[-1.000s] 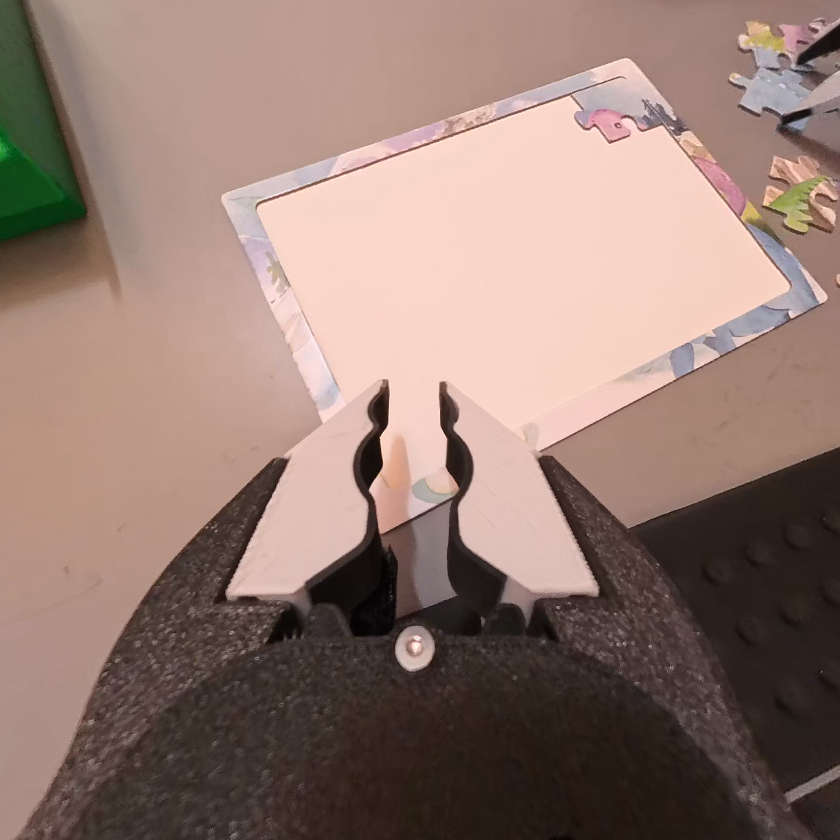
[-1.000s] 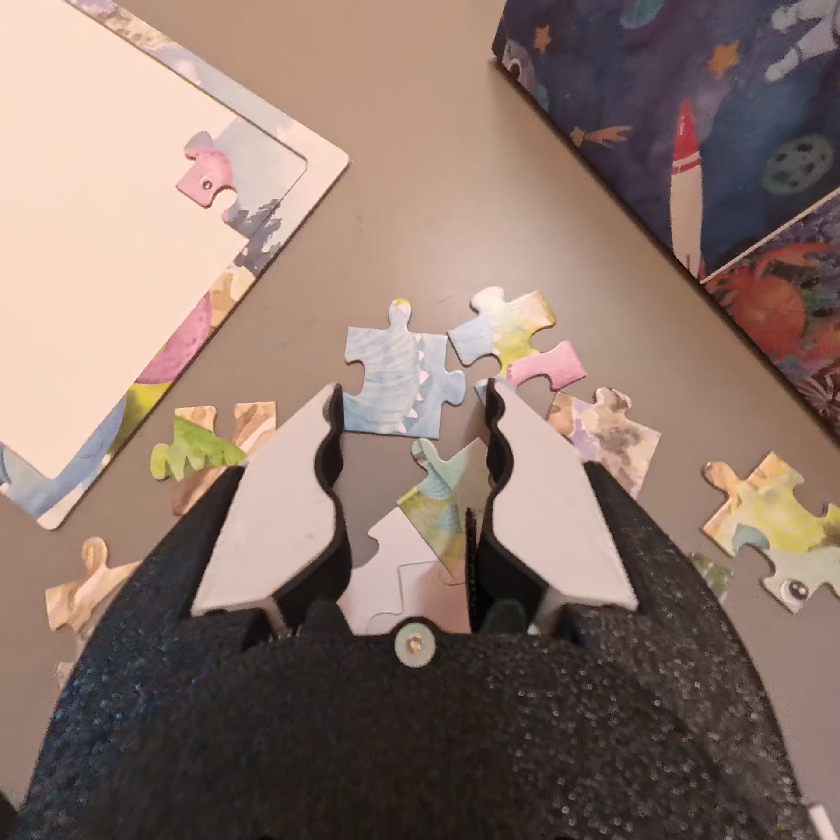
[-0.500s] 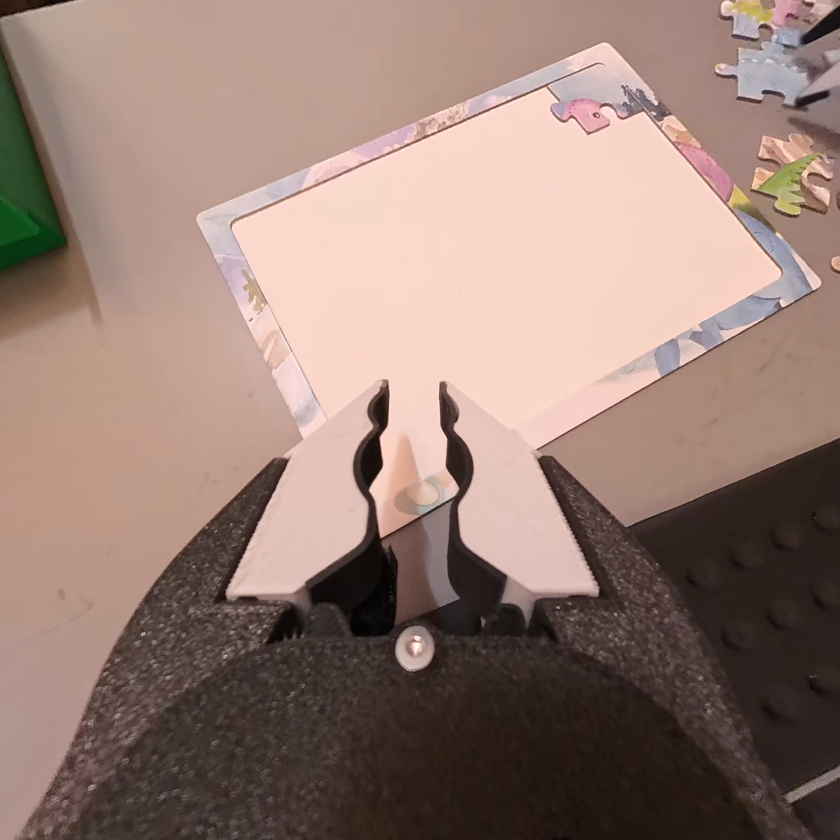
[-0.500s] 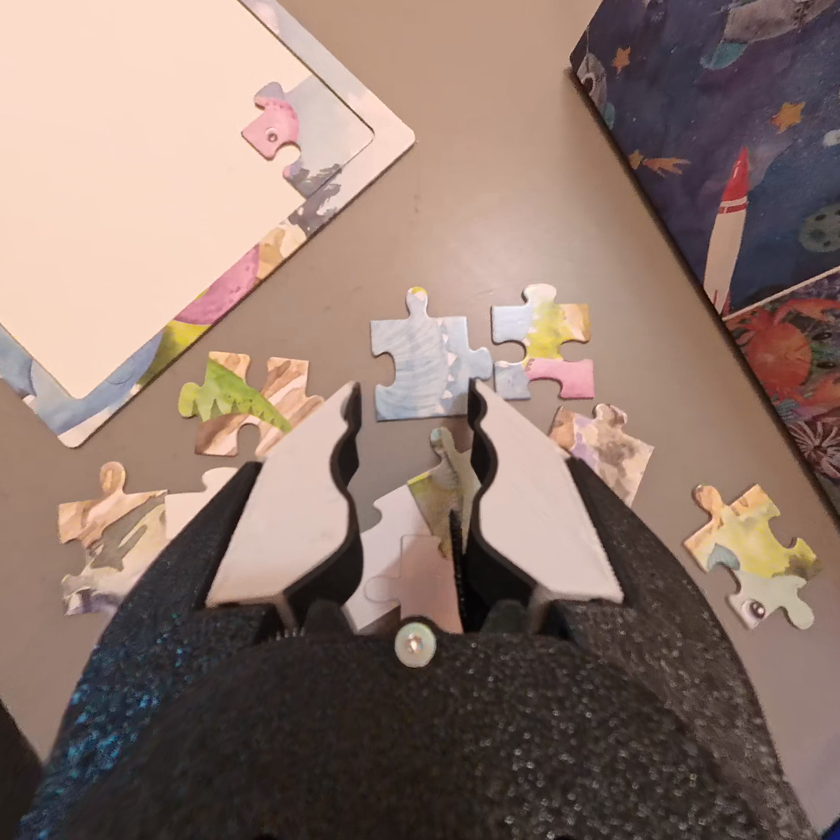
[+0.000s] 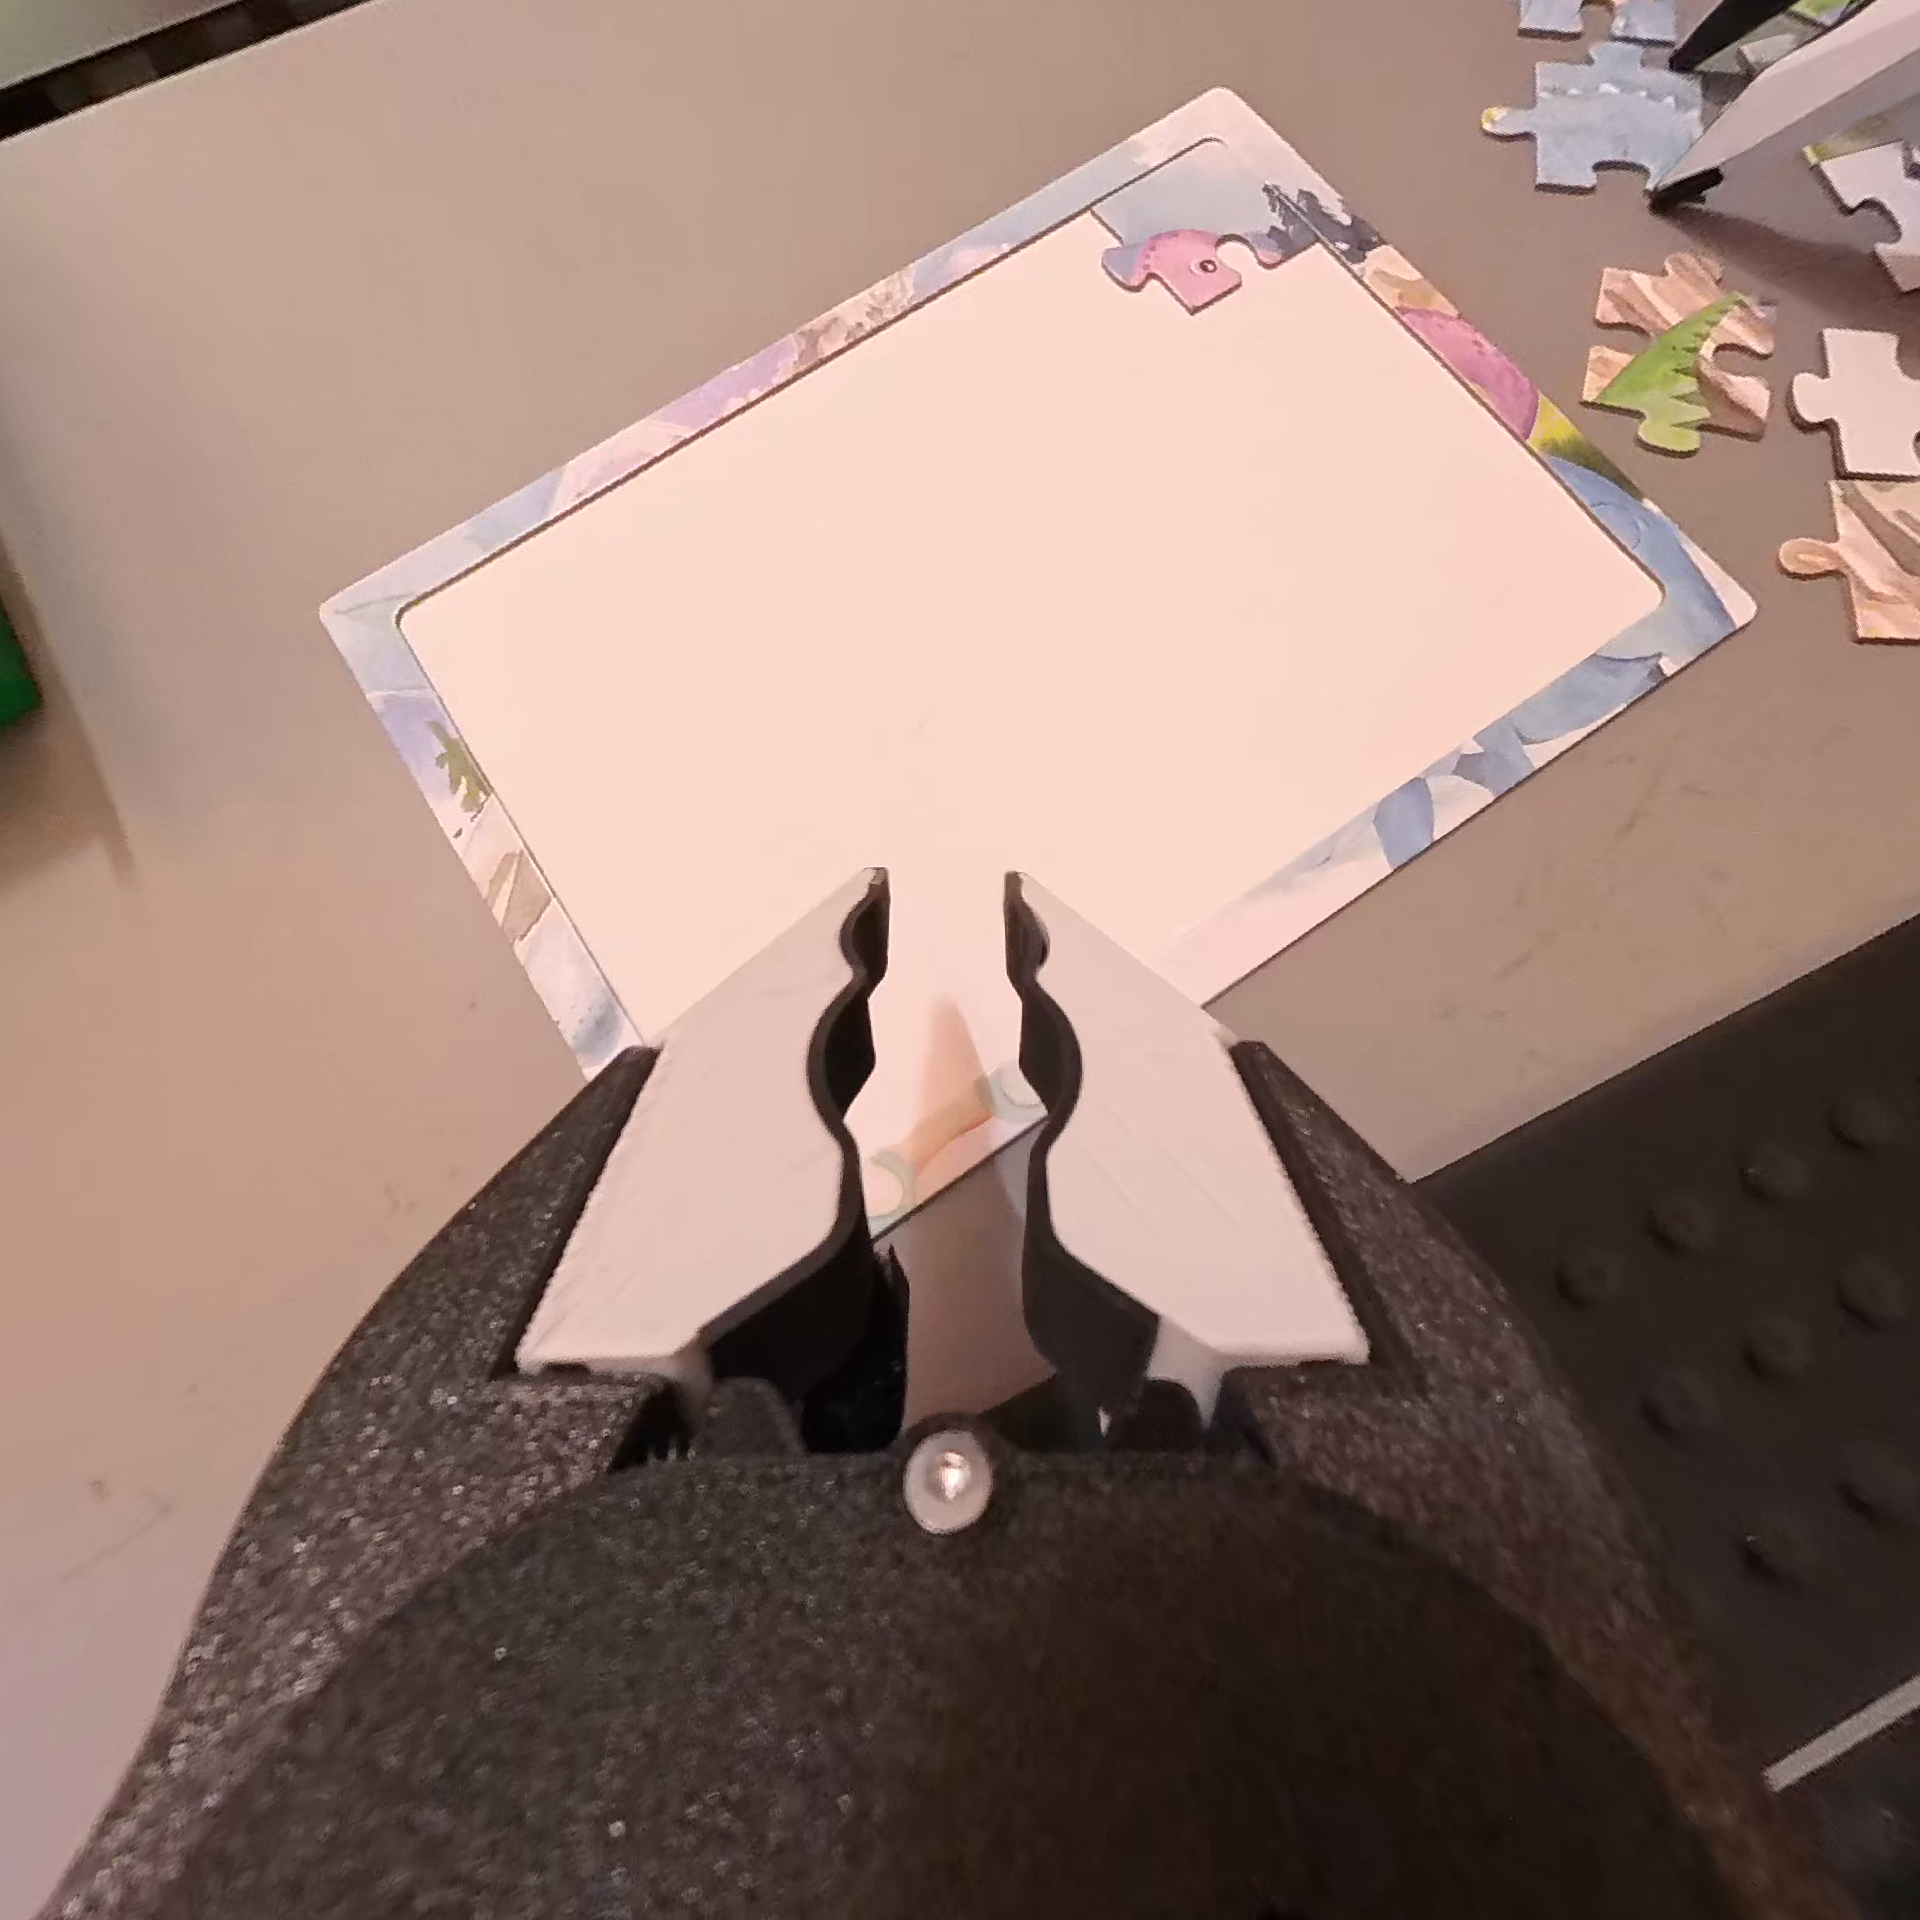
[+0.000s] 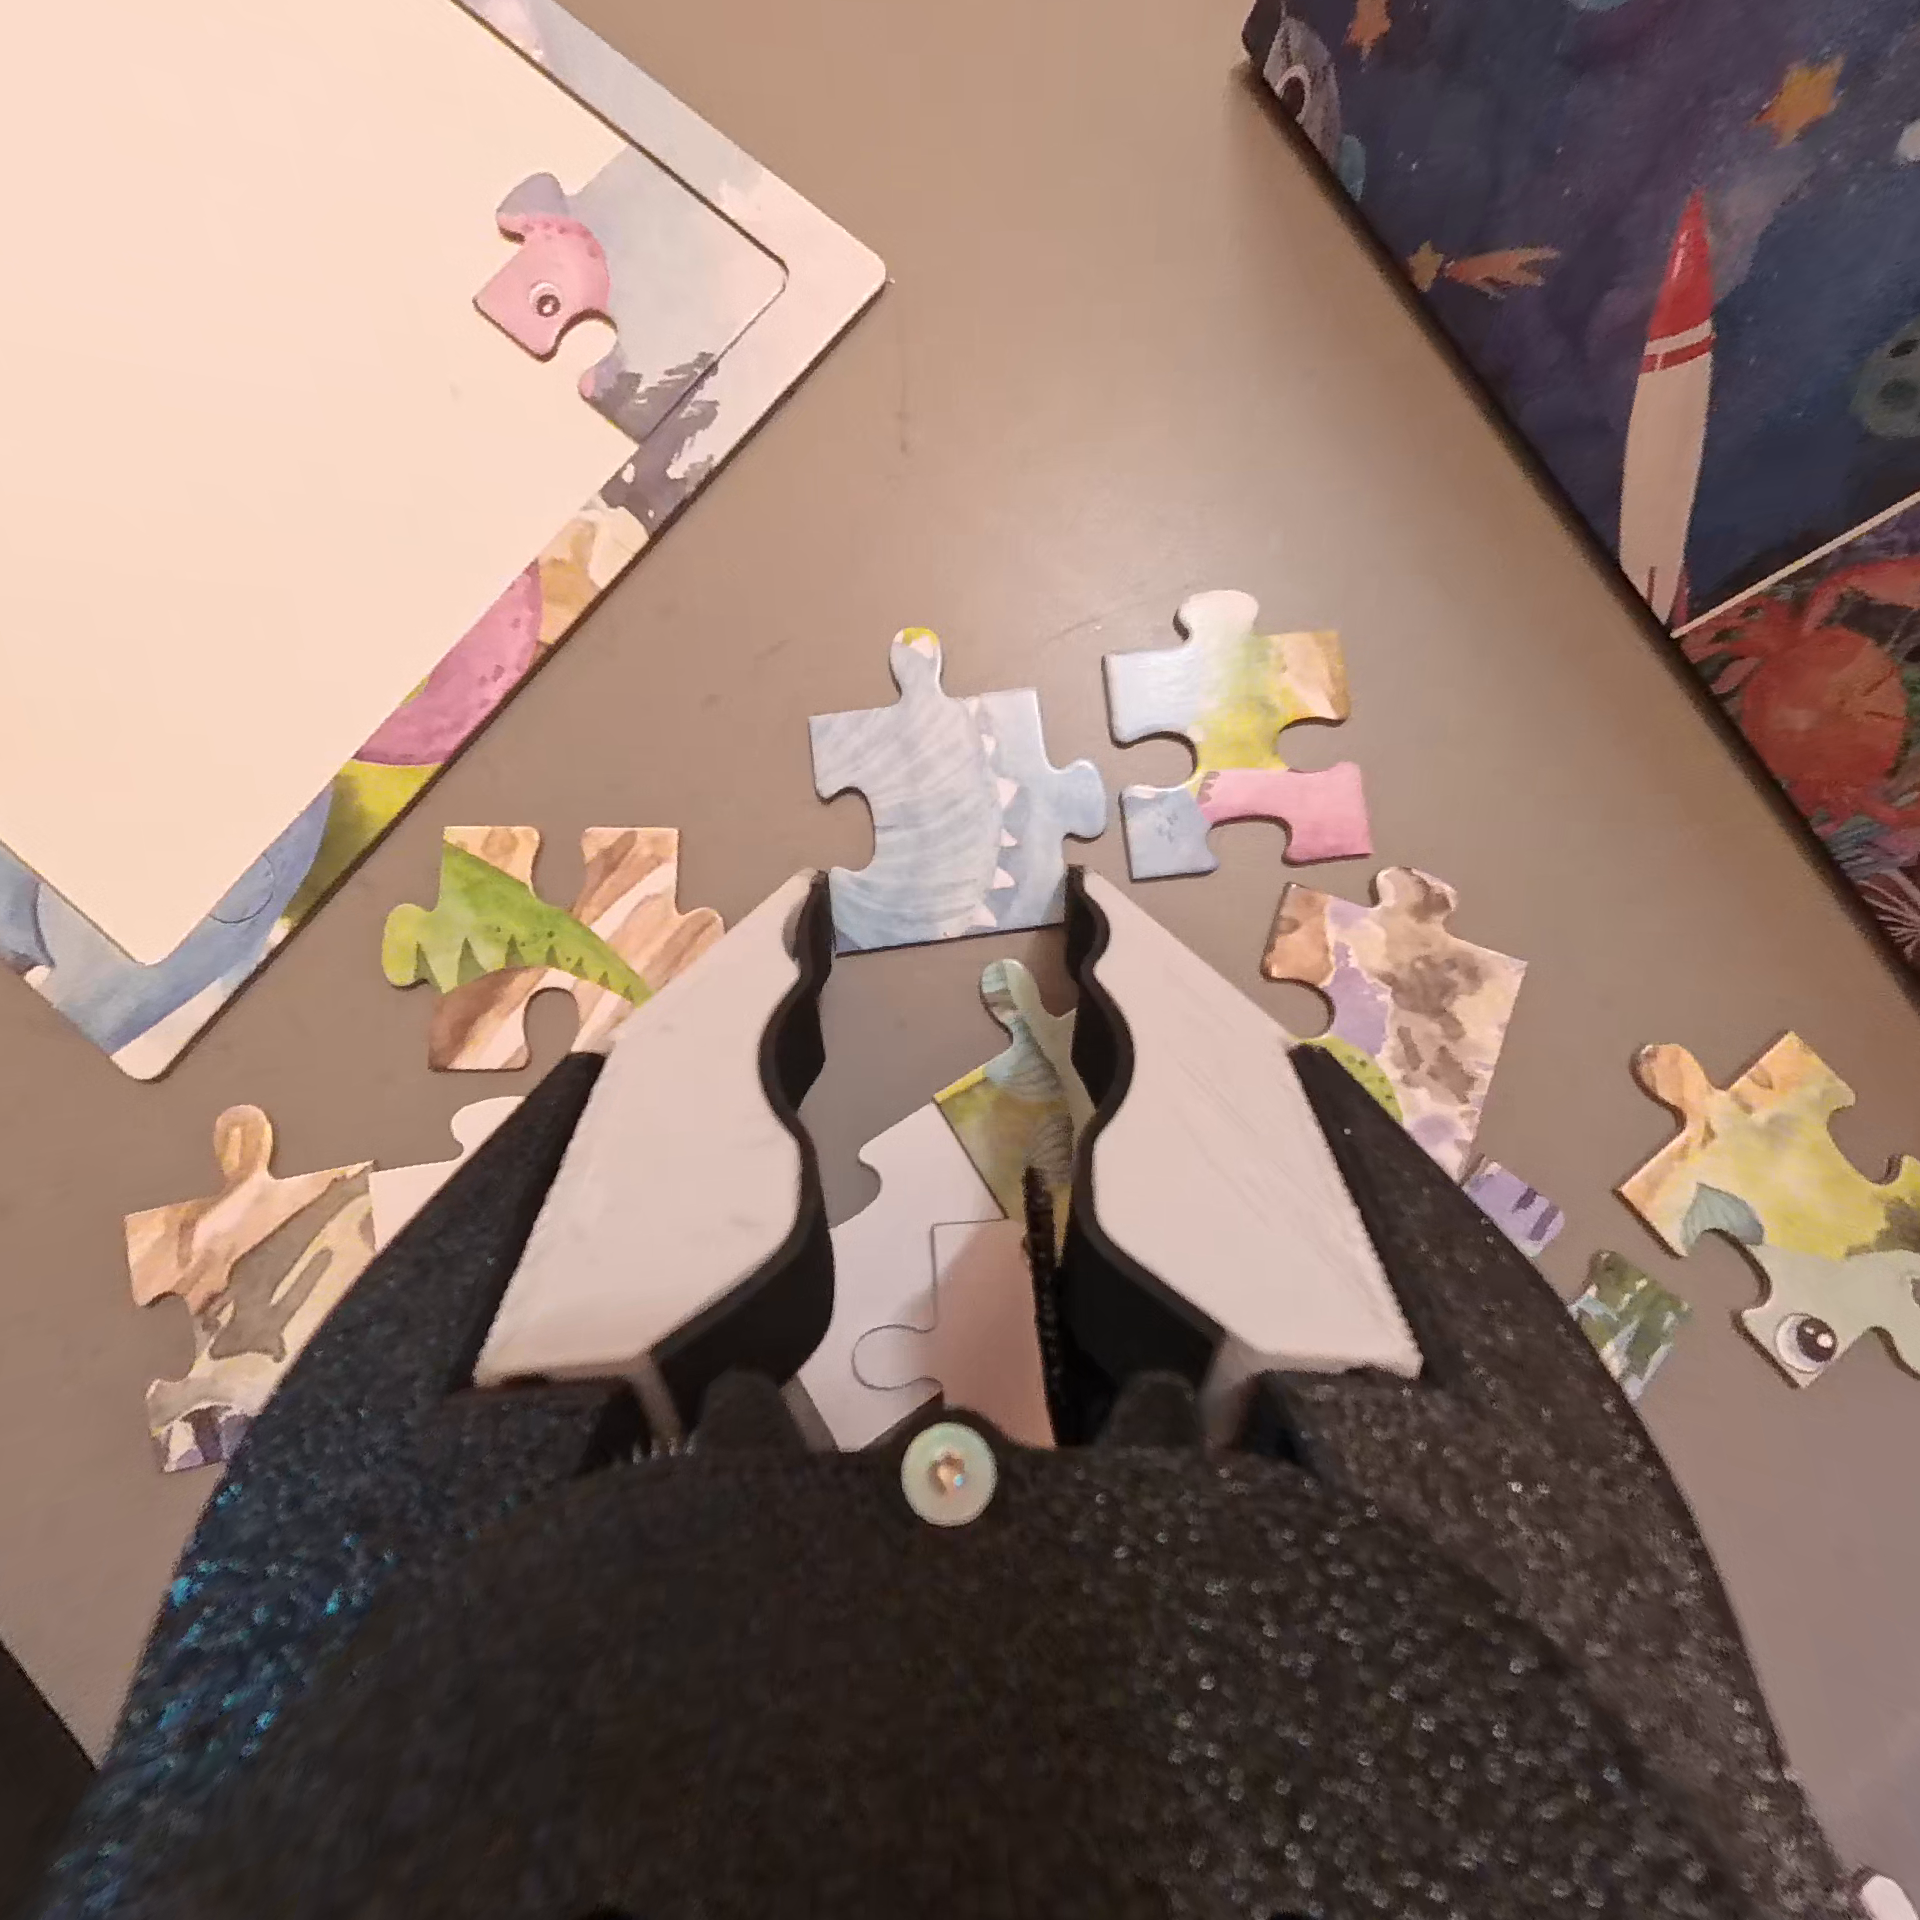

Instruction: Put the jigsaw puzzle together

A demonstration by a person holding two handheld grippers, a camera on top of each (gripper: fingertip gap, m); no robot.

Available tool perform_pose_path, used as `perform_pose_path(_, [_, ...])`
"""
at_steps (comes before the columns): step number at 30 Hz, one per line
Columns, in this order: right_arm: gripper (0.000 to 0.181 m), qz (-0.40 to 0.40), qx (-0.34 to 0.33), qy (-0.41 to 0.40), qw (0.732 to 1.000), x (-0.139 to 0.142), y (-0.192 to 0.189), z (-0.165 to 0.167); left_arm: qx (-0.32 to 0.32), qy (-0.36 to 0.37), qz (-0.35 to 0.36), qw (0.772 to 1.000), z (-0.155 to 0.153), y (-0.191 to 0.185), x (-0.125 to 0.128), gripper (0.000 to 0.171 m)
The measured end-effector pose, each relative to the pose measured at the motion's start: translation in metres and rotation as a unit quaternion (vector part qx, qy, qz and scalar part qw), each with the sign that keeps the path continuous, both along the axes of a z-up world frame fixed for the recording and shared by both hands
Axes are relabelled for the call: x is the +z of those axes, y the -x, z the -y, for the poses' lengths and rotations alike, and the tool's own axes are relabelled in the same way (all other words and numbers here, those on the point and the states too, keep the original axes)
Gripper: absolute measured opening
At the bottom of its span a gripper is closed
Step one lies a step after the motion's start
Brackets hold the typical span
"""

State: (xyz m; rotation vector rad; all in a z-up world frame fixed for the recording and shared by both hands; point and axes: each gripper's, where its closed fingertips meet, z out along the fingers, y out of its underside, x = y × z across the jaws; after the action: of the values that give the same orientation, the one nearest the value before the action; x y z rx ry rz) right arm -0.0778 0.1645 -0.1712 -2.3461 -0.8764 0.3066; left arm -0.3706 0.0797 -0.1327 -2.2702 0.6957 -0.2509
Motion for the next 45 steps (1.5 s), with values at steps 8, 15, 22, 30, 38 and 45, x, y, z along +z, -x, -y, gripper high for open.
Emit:
perform_pose_path(8, [0.044, 0.007, 0.016, -0.002, 1.000, 0.005, -0.001, 0.008, -0.005, -0.001, 0.007, 1.000, 0.002, -0.004, 0.003, 0.022])
perform_pose_path(15, [0.044, 0.013, 0.072, -0.069, 0.995, 0.045, 0.034, 0.016, -0.012, 0.002, 0.038, 0.999, 0.004, -0.011, 0.007, 0.022])
perform_pose_path(22, [0.044, -0.003, 0.220, -0.134, 0.966, 0.077, 0.125, 0.055, -0.043, 0.063, 0.222, 0.972, 0.012, -0.041, 0.026, 0.024])
perform_pose_path(30, [0.044, -0.015, 0.299, -0.198, 0.933, 0.084, 0.191, 0.091, -0.039, 0.132, 0.492, 0.859, 0.007, -0.063, 0.063, 0.052])
perform_pose_path(38, [0.029, -0.035, 0.302, -0.193, 0.933, 0.084, 0.193, 0.103, -0.078, 0.157, 0.477, 0.862, 0.016, -0.082, 0.055, 0.001])
perform_pose_path(45, [0.035, -0.114, 0.274, -0.155, 0.942, 0.082, 0.186, 0.099, -0.078, 0.151, 0.450, 0.877, 0.015, -0.080, 0.050, 0.001])
